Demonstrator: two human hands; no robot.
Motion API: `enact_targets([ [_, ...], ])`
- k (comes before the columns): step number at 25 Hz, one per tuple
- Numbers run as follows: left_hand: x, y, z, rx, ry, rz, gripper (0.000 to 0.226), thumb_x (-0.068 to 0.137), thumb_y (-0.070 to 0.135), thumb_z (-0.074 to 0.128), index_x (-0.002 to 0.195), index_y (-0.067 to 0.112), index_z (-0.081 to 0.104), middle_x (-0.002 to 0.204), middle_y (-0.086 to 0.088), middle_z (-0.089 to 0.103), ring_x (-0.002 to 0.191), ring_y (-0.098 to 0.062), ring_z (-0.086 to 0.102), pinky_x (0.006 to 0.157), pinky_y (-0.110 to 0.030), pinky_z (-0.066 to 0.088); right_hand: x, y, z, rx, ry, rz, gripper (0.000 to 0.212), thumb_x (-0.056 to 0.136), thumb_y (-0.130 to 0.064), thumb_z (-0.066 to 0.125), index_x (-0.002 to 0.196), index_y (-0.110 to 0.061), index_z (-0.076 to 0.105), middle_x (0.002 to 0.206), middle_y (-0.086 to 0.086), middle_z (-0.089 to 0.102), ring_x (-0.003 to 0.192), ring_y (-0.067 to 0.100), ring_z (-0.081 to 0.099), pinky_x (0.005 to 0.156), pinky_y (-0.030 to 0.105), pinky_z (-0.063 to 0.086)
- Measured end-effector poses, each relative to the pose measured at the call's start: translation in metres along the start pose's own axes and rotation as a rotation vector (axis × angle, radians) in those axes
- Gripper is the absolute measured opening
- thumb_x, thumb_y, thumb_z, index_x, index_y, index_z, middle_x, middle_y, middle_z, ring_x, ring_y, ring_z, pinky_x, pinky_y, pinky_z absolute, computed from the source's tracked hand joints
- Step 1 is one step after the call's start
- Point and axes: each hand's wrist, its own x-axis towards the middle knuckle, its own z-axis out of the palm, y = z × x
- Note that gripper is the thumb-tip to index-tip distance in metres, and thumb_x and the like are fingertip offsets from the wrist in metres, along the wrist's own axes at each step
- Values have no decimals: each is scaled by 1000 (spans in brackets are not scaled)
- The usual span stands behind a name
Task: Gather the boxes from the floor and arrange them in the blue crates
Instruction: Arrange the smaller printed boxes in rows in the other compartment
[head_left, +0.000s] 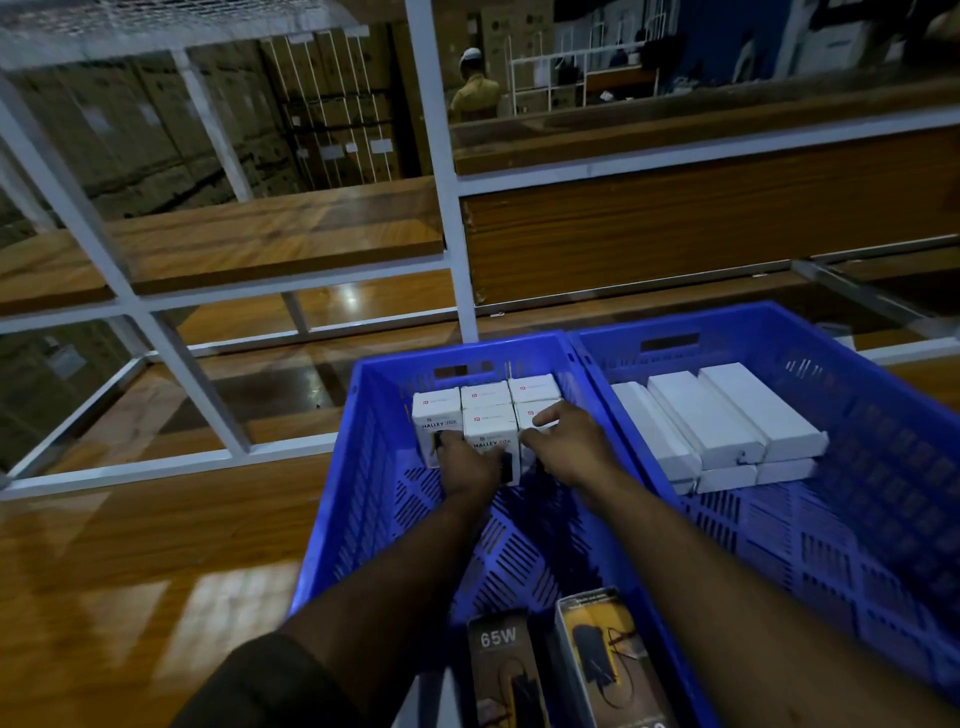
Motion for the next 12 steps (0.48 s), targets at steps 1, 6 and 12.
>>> enact_targets([
  [1, 2, 0, -5, -9, -49, -15, 48, 79, 13, 79, 120, -2, 58, 116, -19, 68, 100, -32, 68, 80, -39, 59, 0, 0, 0, -5, -4, -2, 25, 87, -29, 69, 107, -17, 62, 114, 7, 68, 98, 28, 67, 70, 29, 50],
  [6, -9, 21, -42, -72, -308, -52, 29, 93, 9, 67, 115, -10, 62, 94, -26, 70, 72, -27, 66, 60, -34, 57, -5, -3, 2, -64, -106, -22, 11, 90, -29, 68, 90, -20, 62, 99, 5, 68, 87, 23, 63, 68, 32, 51],
  [12, -27, 27, -73, -13, -352, -117, 44, 94, 25, 69, 129, 1, 56, 122, -15, 62, 100, -28, 64, 85, -35, 51, -27, -10, 7, -354, -498, -130, 18, 93, -31, 66, 86, -14, 66, 94, 11, 67, 81, 24, 62, 71, 37, 52],
])
